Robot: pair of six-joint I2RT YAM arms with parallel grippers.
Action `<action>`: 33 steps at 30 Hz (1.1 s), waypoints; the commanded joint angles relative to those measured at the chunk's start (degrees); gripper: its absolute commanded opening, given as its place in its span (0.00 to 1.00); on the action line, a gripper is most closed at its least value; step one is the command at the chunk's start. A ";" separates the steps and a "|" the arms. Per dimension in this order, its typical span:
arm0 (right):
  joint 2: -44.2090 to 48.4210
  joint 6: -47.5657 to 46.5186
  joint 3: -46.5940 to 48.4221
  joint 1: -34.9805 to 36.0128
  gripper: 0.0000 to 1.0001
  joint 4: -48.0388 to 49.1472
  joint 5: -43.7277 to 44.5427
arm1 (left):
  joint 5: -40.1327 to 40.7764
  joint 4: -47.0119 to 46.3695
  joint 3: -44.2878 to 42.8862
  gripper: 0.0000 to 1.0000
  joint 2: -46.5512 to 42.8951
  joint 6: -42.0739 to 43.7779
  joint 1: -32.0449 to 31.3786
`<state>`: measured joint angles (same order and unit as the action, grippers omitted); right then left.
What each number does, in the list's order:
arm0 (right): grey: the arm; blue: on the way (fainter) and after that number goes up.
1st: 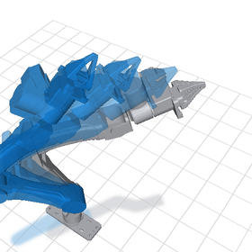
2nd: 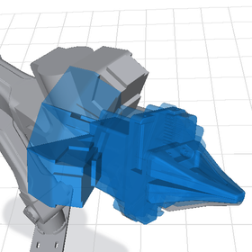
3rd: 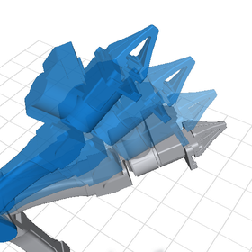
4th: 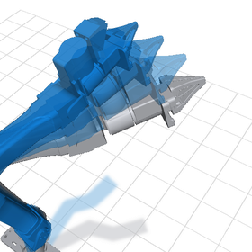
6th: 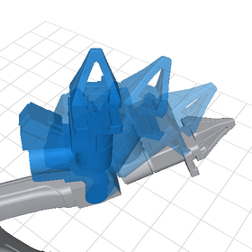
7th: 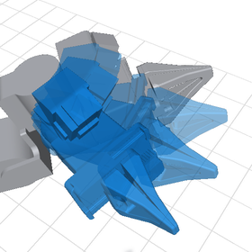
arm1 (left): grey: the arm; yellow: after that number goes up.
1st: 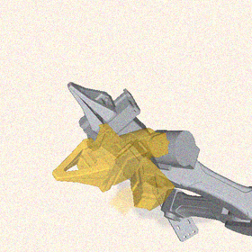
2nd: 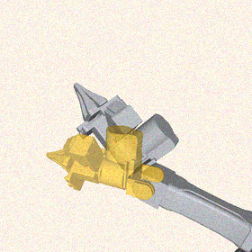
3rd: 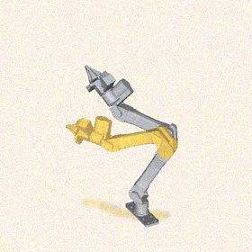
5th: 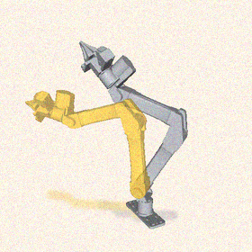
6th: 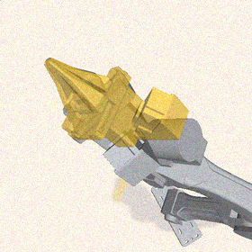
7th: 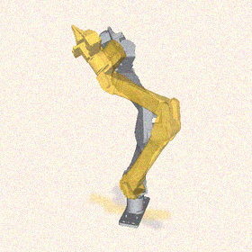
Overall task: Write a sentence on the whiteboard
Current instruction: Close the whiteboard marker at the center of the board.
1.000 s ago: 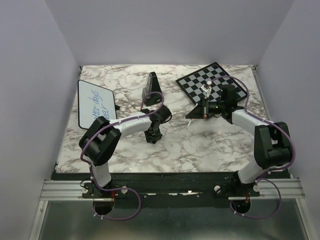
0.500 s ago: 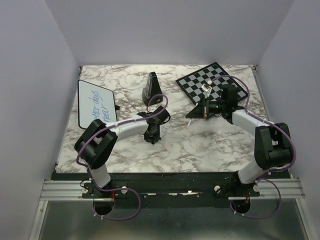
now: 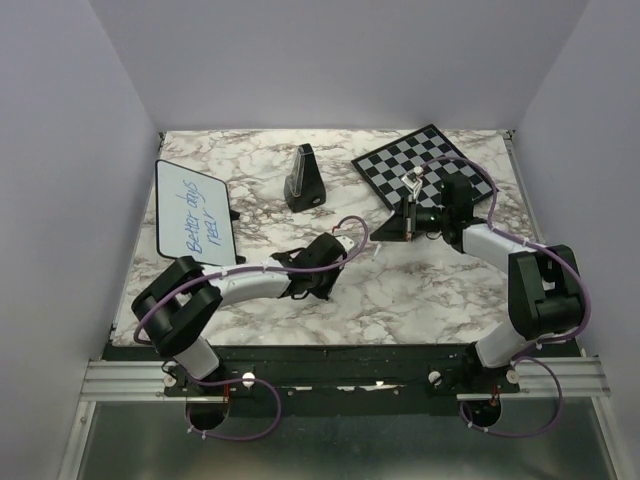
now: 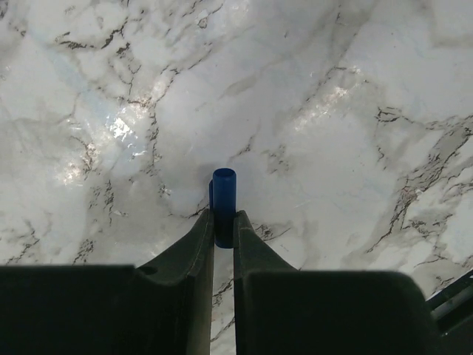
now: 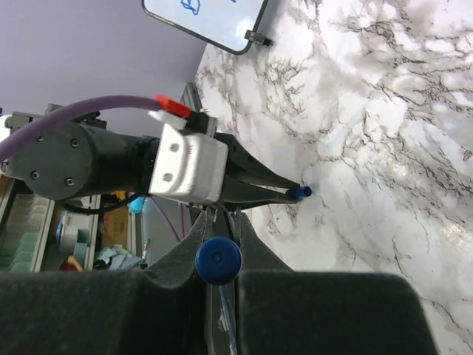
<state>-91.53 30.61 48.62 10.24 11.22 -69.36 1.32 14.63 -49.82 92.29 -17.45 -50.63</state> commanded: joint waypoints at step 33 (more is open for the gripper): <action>-7.17 -9.17 -5.38 9.36 0.01 11.37 22.69 | -7.74 -79.94 28.73 0.10 11.16 -6.37 -0.43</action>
<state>-97.58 23.99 42.59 17.98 23.77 -49.36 -8.03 -61.73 -22.39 102.00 -23.18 -51.07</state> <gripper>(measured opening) 0.151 0.173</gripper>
